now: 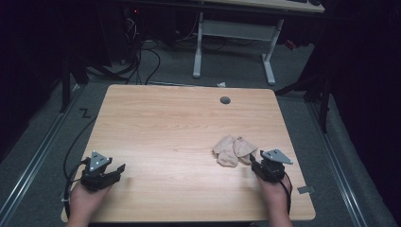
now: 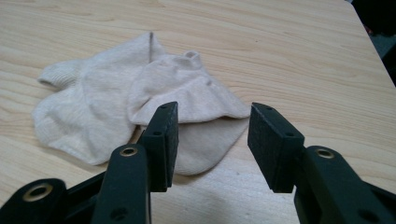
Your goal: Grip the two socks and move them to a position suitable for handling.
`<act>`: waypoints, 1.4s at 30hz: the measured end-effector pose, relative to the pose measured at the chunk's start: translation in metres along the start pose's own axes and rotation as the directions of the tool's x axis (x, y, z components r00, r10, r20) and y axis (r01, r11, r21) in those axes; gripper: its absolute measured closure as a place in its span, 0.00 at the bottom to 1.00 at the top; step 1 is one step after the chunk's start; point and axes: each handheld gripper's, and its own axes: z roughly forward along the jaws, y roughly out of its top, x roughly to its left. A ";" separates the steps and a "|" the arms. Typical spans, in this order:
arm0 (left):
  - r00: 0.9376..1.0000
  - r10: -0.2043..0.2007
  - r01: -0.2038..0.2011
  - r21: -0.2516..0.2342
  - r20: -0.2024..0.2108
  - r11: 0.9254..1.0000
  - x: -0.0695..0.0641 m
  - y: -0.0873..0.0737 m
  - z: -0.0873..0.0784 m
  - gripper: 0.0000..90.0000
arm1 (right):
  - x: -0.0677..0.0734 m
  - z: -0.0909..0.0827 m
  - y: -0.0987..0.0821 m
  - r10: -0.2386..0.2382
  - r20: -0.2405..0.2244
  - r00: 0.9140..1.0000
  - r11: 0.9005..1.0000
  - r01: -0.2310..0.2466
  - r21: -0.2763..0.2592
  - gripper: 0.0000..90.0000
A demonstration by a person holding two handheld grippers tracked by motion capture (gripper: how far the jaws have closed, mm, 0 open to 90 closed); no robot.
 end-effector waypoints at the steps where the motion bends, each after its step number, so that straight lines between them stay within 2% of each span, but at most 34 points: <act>1: 1.000 -0.003 0.003 -0.001 -0.004 1.000 0.000 0.001 0.000 0.47 | 0.001 0.000 0.000 -0.008 -0.004 1.000 1.000 0.008 0.004 0.59; 5: 0.999 -0.032 0.032 -0.023 0.003 0.999 -0.001 0.005 0.002 0.45 | 0.002 0.000 -0.004 -0.029 -0.021 0.999 0.999 0.029 0.020 0.58; 7: 0.999 -0.043 0.043 -0.036 0.019 0.998 -0.002 0.007 0.004 0.44 | 0.000 -0.002 -0.006 -0.023 -0.032 0.999 0.999 0.023 0.029 0.60; 10: 0.999 -0.024 0.025 -0.040 0.026 0.999 -0.006 0.009 0.007 0.43 | -0.001 -0.003 -0.009 -0.005 -0.055 0.998 0.999 0.007 0.040 0.62; 15: 0.999 0.008 -0.007 -0.045 0.036 0.999 -0.010 0.011 0.009 0.41 | 0.000 -0.006 -0.009 -0.017 -0.049 0.999 0.999 0.019 0.036 0.63; 19: 0.999 0.019 -0.017 -0.040 0.042 0.999 -0.011 0.010 0.008 0.40 | 0.001 -0.006 -0.008 -0.016 -0.054 0.998 0.999 0.017 0.034 0.63; 23: 0.999 0.013 -0.011 -0.046 0.050 0.999 -0.009 0.010 0.007 0.39 | 0.004 -0.006 -0.005 -0.019 -0.064 0.998 1.000 0.020 0.014 0.64; 26: 0.998 0.023 -0.021 -0.041 0.050 0.999 -0.010 0.010 0.008 0.39 | 0.006 -0.009 0.001 -0.018 -0.070 0.997 1.000 0.018 -0.010 0.66; 28: 0.998 0.026 -0.024 -0.041 0.053 0.999 -0.010 0.010 0.008 0.39 | 0.007 -0.012 0.005 -0.020 -0.081 0.997 0.999 0.016 -0.047 0.68; 32: 0.998 0.033 -0.031 -0.041 0.057 0.999 -0.011 0.009 0.008 0.39 | 0.013 -0.011 0.010 -0.038 -0.095 0.995 0.999 0.034 -0.040 0.70; 36: 0.998 0.036 -0.034 -0.037 0.058 0.999 -0.011 0.008 0.007 0.39 | 0.022 -0.009 0.014 -0.056 -0.101 0.993 0.998 0.053 -0.032 0.79; 39: 0.998 0.036 -0.034 -0.038 0.057 0.999 -0.010 0.007 0.006 0.39 | 0.030 -0.008 0.018 -0.054 -0.129 0.990 0.998 0.051 -0.025 0.88; 42: 0.998 0.033 -0.031 -0.039 0.058 0.999 -0.009 0.007 0.005 0.39 | 0.036 -0.004 0.022 -0.058 -0.167 0.984 0.998 0.057 -0.014 0.92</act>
